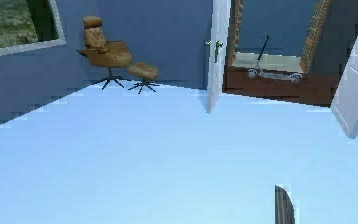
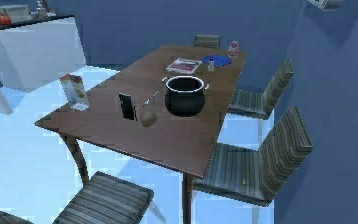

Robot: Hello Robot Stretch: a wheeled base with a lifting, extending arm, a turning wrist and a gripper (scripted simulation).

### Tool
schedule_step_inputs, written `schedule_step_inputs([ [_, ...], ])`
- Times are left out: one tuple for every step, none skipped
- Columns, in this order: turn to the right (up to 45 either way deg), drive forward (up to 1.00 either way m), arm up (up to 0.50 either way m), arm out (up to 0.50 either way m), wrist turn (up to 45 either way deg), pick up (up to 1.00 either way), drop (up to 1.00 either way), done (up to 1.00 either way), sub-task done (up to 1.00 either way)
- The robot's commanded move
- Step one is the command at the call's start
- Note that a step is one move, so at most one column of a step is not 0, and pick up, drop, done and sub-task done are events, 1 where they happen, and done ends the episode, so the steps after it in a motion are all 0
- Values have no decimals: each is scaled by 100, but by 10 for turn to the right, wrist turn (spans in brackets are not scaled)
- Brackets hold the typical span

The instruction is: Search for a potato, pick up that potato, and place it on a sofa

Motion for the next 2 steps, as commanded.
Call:
schedule_step_inputs([
  [-60,0,0,0,0,0,0,0,0],
  [90,0,0,0,0,0,0,0,0],
])
